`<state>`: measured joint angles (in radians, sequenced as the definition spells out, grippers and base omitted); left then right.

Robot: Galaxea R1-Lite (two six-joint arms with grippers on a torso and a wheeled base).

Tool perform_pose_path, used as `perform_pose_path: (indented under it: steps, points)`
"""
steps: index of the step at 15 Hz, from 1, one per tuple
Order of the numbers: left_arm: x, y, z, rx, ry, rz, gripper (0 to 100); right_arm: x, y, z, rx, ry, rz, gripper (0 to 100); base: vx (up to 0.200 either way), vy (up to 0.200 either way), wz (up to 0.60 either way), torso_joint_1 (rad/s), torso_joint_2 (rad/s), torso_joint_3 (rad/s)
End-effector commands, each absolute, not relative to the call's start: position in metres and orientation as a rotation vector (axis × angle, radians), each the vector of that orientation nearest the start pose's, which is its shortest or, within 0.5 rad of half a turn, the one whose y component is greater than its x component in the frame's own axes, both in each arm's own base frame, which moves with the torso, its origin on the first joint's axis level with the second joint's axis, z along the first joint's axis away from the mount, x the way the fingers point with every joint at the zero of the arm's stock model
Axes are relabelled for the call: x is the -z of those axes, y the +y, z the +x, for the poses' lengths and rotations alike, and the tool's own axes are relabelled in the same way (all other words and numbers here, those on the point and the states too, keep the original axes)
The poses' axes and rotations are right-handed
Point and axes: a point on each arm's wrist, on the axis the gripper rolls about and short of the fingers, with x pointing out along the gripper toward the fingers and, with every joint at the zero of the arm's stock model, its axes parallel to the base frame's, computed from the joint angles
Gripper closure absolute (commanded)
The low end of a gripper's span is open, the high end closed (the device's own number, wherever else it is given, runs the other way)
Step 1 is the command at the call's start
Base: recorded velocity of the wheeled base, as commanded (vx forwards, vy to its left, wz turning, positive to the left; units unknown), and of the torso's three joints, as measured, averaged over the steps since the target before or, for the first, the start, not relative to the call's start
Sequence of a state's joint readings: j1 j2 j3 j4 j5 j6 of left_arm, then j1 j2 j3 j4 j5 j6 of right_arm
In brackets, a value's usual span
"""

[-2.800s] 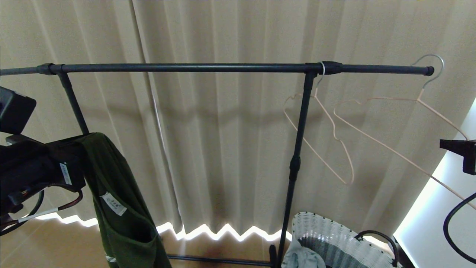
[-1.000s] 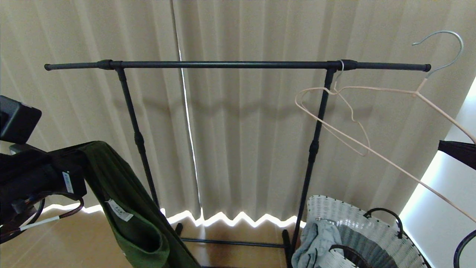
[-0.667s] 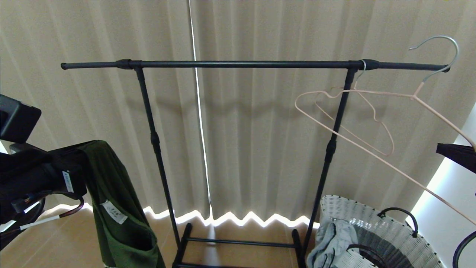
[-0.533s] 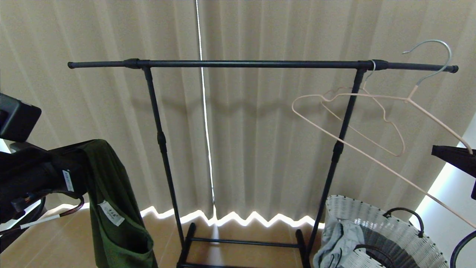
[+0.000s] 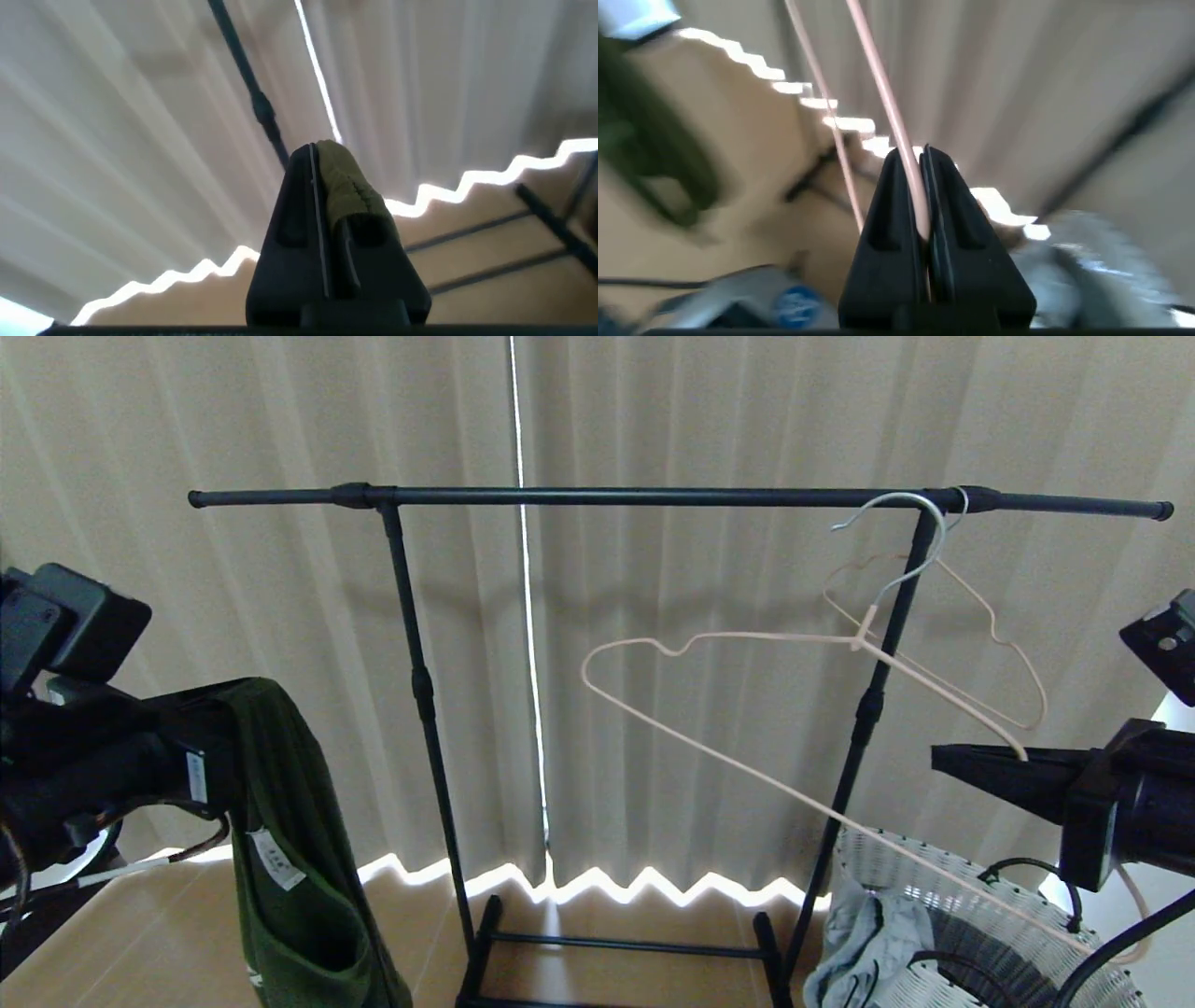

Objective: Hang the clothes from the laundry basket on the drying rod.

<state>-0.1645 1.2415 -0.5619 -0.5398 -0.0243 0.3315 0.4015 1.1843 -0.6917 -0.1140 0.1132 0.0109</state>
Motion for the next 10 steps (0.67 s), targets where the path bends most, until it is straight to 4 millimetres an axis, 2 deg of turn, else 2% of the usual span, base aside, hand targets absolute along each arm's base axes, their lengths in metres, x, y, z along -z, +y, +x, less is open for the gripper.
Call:
perform_pose_path:
  steps: [1,2,5,6,7,10]
  points:
    - [-0.22,-0.038,0.217,0.14,0.147,0.354,100,-0.22,0.099,0.164,-0.583,0.439,-0.012,100,0.0,0.0,0.0,0.0,0.0,0.0]
    - [-0.222,-0.048,0.241,0.062,0.168,0.344,100,-0.22,0.116,0.162,-0.601,0.452,0.032,100,0.0,0.0,0.0,0.0,0.0,0.0]
    - [-0.227,-0.077,0.274,0.017,0.162,0.233,100,-0.221,0.144,0.149,-0.721,0.45,0.089,100,0.0,0.0,0.0,0.0,0.0,0.0]
    - [-0.227,-0.077,0.274,0.017,0.162,0.233,100,-0.221,0.144,0.149,-0.721,0.45,0.089,100,0.0,0.0,0.0,0.0,0.0,0.0]
    - [-0.235,-0.091,0.289,0.018,0.134,0.191,100,-0.219,0.156,0.15,-0.76,0.445,0.083,100,0.0,0.0,0.0,0.0,0.0,0.0]
    - [-0.244,-0.104,0.3,0.041,0.108,0.138,100,-0.216,0.165,0.153,-0.777,0.438,0.084,100,0.0,0.0,0.0,0.0,0.0,0.0]
